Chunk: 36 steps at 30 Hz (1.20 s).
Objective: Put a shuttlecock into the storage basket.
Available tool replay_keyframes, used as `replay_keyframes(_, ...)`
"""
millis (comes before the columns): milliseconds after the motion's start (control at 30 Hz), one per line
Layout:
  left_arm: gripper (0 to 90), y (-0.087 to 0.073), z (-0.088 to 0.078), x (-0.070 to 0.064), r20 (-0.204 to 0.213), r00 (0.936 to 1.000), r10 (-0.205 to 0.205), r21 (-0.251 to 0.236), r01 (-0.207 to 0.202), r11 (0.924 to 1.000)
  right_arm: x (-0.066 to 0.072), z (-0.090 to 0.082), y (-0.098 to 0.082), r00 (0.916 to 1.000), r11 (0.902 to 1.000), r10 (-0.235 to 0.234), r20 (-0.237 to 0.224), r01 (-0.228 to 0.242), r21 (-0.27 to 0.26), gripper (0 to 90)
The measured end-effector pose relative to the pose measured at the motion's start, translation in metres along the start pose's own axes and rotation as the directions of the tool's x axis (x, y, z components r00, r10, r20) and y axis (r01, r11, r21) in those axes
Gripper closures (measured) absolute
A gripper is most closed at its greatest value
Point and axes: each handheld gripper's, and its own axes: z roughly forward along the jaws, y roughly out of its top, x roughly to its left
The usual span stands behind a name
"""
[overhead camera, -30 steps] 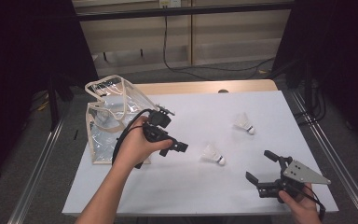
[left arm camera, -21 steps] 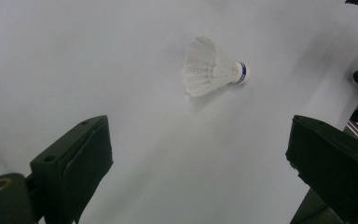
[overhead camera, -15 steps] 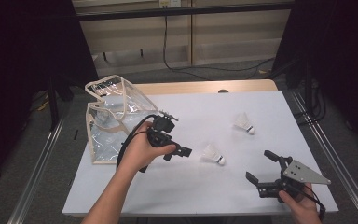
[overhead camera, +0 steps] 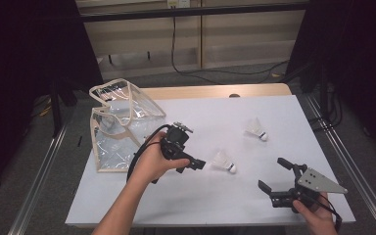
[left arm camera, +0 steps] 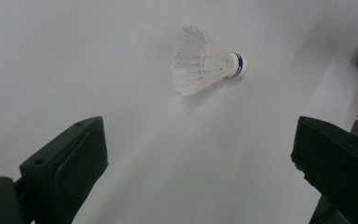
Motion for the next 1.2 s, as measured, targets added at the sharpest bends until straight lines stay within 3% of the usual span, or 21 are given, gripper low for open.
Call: replay_keyframes(1200,8.5,-0.002,0.038,-0.012,0.017,0.9980,0.061,0.009,-0.061,0.9981,0.000,0.000,0.000,1.0000,1.0000,0.002,0.001,-0.002,0.001,0.6)
